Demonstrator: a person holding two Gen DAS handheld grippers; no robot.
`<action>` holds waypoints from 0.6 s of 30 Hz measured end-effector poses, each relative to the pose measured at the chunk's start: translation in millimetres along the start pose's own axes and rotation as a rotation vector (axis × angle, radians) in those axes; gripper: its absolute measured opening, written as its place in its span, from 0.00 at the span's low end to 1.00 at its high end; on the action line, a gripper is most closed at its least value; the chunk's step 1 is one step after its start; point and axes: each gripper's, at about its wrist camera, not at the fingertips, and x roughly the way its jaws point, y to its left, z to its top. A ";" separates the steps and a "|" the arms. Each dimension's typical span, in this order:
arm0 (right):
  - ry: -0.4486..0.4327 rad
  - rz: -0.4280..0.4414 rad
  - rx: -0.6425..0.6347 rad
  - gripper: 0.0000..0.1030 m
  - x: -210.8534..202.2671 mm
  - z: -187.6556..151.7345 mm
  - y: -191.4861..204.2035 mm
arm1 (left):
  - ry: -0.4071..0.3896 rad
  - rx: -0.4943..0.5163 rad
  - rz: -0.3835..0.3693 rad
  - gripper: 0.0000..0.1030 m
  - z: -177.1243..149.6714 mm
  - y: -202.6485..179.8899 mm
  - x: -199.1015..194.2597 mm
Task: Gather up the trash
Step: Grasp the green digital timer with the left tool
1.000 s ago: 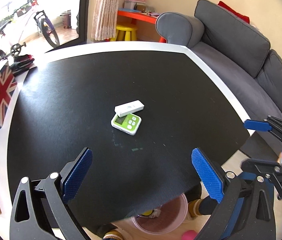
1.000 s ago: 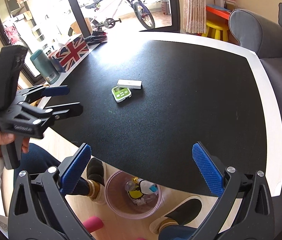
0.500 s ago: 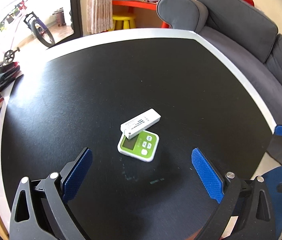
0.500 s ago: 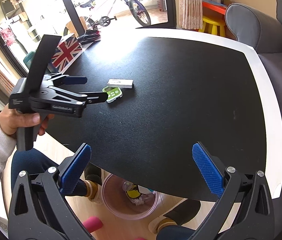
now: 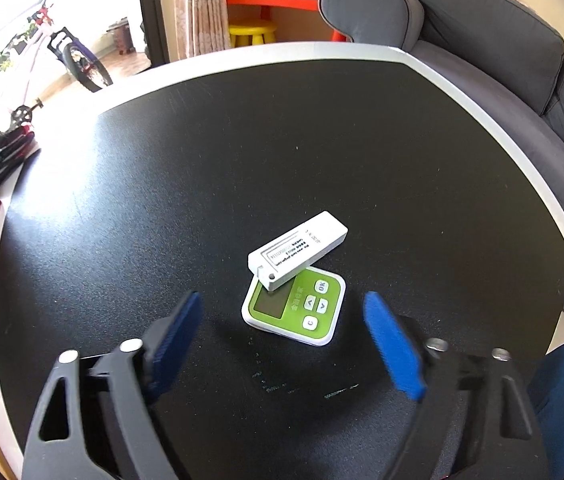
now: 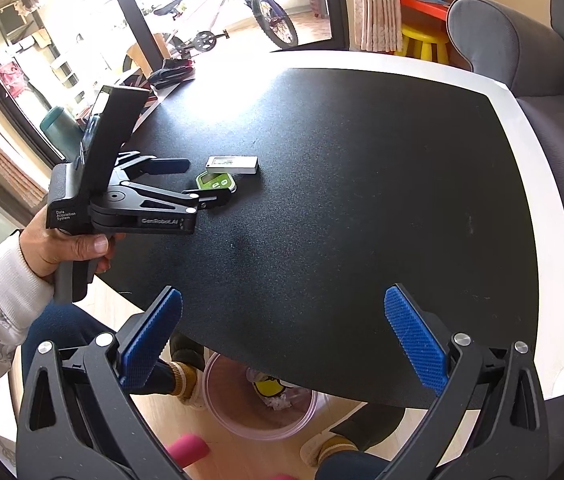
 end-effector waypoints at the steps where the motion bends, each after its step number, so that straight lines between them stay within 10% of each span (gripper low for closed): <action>1: 0.001 0.001 0.000 0.97 0.3 0.0 0.2 | 0.002 0.000 0.000 0.72 -0.2 -0.2 1.0; 7: 0.002 0.002 -0.002 0.97 1.6 0.3 3.0 | -0.015 0.009 0.028 0.50 -1.6 -2.0 -1.3; 18: -0.001 0.003 -0.015 0.97 4.9 4.8 6.7 | -0.003 0.006 0.001 0.47 1.3 0.1 -7.1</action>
